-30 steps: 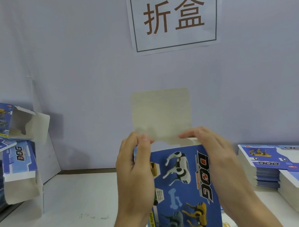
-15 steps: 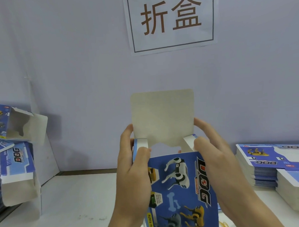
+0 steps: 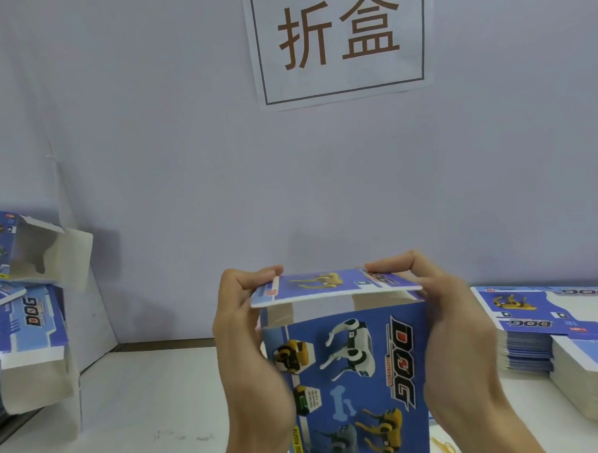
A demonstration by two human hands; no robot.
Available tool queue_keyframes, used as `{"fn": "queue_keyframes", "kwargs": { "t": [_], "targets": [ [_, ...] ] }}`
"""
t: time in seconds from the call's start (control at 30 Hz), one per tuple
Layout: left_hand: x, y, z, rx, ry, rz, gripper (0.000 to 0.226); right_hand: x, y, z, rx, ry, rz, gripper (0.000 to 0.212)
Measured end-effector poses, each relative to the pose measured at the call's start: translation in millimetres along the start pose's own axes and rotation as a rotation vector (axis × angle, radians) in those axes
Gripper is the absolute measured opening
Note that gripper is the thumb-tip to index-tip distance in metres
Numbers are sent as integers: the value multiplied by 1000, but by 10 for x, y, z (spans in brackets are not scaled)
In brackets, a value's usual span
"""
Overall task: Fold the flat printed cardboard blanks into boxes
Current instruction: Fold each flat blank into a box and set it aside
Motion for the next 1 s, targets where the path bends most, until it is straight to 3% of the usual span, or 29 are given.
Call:
{"fn": "queue_keyframes", "kwargs": {
  "t": [0.07, 0.2, 0.3, 0.4, 0.47, 0.53, 0.57, 0.67, 0.73, 0.9, 1.0],
  "targets": [
    [33, -9, 5, 2, 29, -34, 32, 16, 39, -13, -56, -6, 103, 41],
    [32, -20, 4, -7, 56, 0, 31, 67, 104, -11, -25, 35, 73, 44],
    [0, -2, 4, -23, 70, 40, 27, 69, 100, 1, -20, -69, 128, 44],
    [-26, 61, 17, 10, 126, 65, 23, 12, -13, 154, 57, -214, -28, 18],
    [-9, 69, 41, 103, 175, 12, 21, 78, -35, 192, 91, -273, -164, 44],
    [24, 48, 58, 142, 153, -6, 28, 119, -38, 103, 18, -389, -80, 72],
    [41, 29, 66, 149, 122, 5, 30, 123, -42, 36, 13, -401, -71, 75],
    [82, -8, 95, 194, 17, -7, 19, 148, -71, 8, 158, -180, -160, 67],
    [139, -19, 127, 206, -41, 40, 40, 210, -109, 56, 227, -62, -169, 60],
    [286, -37, 231, 238, -111, 156, 31, 429, -222, 78, 136, 138, -62, 53],
    [333, -36, 254, 243, -127, 220, 49, 550, -252, 94, 119, 203, 49, 42]
  ]
}}
Point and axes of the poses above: each hand's wrist, its own z-axis towards the middle knuckle, its own x-axis out of the back of the hand, y = z × x, the point moved 1 cm from there along z, towards the middle knuckle, and after that the axes turned 1 degree about x, right-handed, at the moved point
